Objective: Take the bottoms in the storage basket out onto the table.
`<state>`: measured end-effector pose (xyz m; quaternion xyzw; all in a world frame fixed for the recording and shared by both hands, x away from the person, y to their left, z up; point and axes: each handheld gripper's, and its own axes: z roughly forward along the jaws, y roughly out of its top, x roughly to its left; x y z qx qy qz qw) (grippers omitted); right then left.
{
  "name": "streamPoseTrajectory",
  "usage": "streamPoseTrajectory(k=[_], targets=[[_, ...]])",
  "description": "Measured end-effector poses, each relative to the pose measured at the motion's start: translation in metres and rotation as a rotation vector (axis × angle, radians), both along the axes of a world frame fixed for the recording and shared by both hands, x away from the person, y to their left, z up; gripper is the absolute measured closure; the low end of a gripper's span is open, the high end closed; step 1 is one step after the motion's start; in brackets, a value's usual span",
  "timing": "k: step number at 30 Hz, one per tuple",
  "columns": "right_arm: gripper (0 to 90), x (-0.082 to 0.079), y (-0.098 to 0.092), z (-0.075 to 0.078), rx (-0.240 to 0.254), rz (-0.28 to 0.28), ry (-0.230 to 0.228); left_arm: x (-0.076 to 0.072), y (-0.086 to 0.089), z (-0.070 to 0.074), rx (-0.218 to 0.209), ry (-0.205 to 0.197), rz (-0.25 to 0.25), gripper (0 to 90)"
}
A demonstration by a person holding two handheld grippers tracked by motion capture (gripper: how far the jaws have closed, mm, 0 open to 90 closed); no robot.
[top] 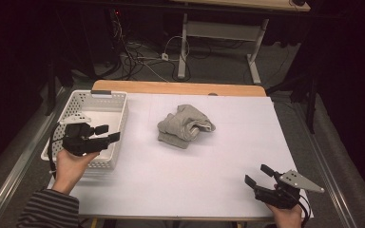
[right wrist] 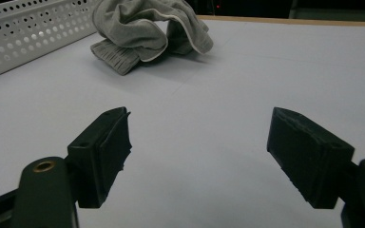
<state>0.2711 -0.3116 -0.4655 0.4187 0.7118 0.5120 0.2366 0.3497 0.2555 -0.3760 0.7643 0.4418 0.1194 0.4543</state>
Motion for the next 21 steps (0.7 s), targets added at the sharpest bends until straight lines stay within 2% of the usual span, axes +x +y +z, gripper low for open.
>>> streamPoseTrajectory(k=[9, 15, 21], targets=[[23.1, 0.0, 0.0, 0.0, 0.0, -0.002, 0.0, -0.009, 0.004, -0.002, -0.006, -0.02, 0.011, 37.1], [23.1, 0.0, 0.0, 0.0, 0.0, -0.001, 0.0, -0.015, 0.005, -0.004, 0.009, -0.036, 0.008, 36.7], [23.1, -0.001, 0.0, 0.0, 0.0, -0.001, -0.002, -0.021, 0.007, -0.007, -0.003, -0.044, 0.011, 36.5]])
